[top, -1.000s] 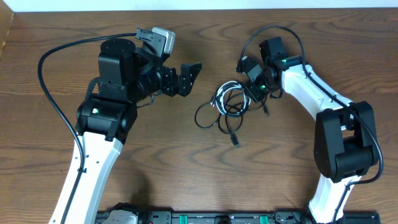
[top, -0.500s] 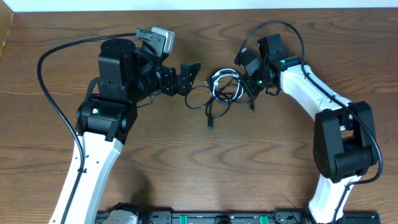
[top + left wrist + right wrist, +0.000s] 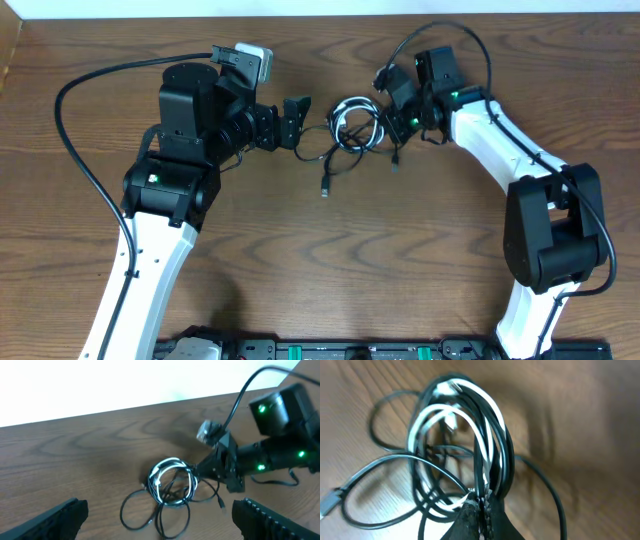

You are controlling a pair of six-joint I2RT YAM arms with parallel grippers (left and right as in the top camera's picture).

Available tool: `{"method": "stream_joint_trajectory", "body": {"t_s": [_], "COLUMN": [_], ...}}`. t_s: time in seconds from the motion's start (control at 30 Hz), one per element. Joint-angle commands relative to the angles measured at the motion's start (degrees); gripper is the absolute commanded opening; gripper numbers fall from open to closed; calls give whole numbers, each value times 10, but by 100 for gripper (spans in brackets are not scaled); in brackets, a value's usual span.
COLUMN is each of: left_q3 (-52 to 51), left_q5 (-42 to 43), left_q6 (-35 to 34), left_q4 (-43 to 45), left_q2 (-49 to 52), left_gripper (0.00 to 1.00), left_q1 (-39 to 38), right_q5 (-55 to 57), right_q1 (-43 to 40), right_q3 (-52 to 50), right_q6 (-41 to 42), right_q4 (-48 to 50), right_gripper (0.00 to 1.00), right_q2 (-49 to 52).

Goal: Untangle cables

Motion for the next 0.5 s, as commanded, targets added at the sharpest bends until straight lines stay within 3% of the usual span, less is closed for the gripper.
{"method": "stream_joint_trajectory", "body": {"t_s": [0.0, 0.47], "left_q3": [15, 15], "left_q5": [-6, -6], "left_q6": [5, 5], "left_q4": [1, 34], "left_q2": [-1, 1], "left_gripper": [98, 98], "left_q1": [-2, -2], "right_q5": [-57, -58], "right_q1": [3, 46], "right_q3": [49, 84], "right_q6": [15, 19], "right_q4": [-11, -56], "right_gripper": [1, 1], "right_q2": [-21, -170]}}
